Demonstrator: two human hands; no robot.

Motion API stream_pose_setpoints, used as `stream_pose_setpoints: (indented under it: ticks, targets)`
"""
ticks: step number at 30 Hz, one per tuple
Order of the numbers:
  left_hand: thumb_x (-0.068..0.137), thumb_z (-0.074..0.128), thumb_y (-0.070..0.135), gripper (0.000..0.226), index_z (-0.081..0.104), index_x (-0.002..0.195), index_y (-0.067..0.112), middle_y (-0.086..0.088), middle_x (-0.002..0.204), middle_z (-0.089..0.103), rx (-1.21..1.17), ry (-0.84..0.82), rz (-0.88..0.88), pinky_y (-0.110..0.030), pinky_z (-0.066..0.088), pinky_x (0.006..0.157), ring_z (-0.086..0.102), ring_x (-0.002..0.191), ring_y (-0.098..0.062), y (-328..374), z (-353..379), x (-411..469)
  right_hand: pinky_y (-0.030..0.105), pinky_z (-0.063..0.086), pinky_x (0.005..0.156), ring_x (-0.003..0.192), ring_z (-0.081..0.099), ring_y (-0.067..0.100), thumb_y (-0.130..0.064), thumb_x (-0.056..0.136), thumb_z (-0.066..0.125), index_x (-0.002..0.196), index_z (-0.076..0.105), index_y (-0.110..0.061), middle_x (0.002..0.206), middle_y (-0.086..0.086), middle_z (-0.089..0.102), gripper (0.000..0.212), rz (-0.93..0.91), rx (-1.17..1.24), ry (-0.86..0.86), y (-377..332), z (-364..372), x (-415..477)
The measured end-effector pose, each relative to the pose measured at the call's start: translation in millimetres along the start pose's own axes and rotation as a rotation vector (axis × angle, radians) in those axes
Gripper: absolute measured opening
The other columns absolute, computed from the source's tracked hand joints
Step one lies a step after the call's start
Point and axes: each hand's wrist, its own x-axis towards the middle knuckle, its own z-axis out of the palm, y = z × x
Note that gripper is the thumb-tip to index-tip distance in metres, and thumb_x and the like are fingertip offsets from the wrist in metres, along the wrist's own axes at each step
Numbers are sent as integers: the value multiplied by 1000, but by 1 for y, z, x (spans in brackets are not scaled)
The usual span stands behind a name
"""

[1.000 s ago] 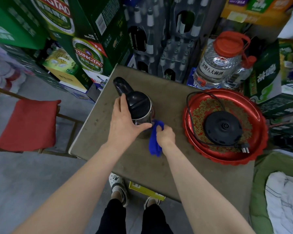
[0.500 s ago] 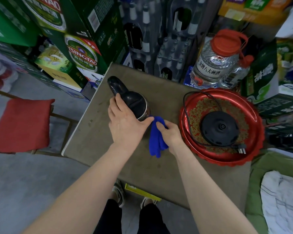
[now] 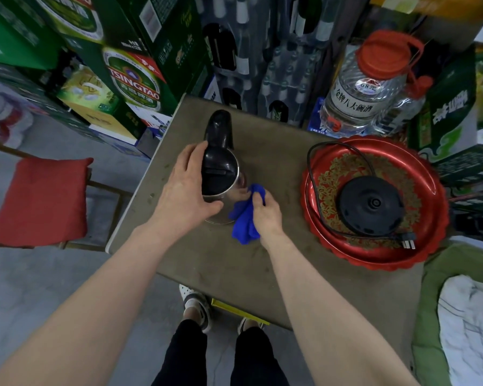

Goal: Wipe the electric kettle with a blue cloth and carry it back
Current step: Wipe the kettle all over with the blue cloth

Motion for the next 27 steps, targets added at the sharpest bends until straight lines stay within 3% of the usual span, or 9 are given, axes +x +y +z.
stream_pose_setpoints:
  ticks: [6,9,12,14,16,18,22,25,27]
  targets:
    - [57,88,12,115,26,152,22,-2,155,27,-82,-133,108,-22,34,110,37,136,-16,-16,-20,13,22,43,107,125,59,12,-22,104,55,134,62,-20,137,-4,65,31,-531,-14,45,-57,-2,-34]
    - [58,88,8,114,26,152,22,-2,155,26,-104,-227,150,-4,22,107,33,135,-9,-26,-31,19,35,48,108,123,64,18,-34,102,54,132,64,-21,131,0,70,34,-380,8,-2,-50,8,-13]
    - [60,88,12,118,18,155,26,-1,160,18,6,-254,172,-37,24,121,22,147,-24,-30,-36,17,51,50,106,112,68,29,-33,102,54,118,70,-17,114,9,75,27,-141,-62,-41,-21,2,17]
    - [60,86,23,126,5,156,35,0,163,6,129,-231,129,-53,30,116,14,150,-33,-28,-31,12,49,49,108,114,66,29,-30,103,56,119,71,-16,119,10,71,26,-151,-78,-34,-24,-1,12]
    - [56,85,41,130,1,155,35,-7,162,8,100,-147,26,-52,36,113,22,148,-35,-19,-21,4,37,47,111,121,62,20,-30,105,56,125,70,-15,129,2,64,29,-290,17,-23,-41,1,-1]
    - [53,87,48,129,13,155,24,-14,155,25,42,-13,-29,-49,39,111,36,140,-35,-10,-10,-1,26,45,109,125,58,11,-33,106,54,129,68,-18,133,-8,58,31,-385,89,-63,-57,6,-5]
    - [57,91,38,113,30,150,20,-10,144,40,57,99,-12,-48,45,103,49,125,-35,-7,-4,2,45,53,104,116,68,25,-50,97,54,117,71,-25,123,4,72,37,-177,81,-77,-40,14,26]
    - [57,90,43,111,30,149,23,-6,144,40,87,85,-7,-50,47,100,51,124,-34,-7,-7,3,50,53,103,114,68,38,-33,104,53,102,70,-20,112,15,74,21,25,-72,-154,-23,8,46]
    - [57,89,46,111,29,148,25,-4,145,39,107,77,-17,-51,49,97,51,124,-34,-7,-8,2,48,53,103,114,68,37,-26,105,51,99,69,-26,114,14,74,19,-3,-118,-173,-32,4,35]
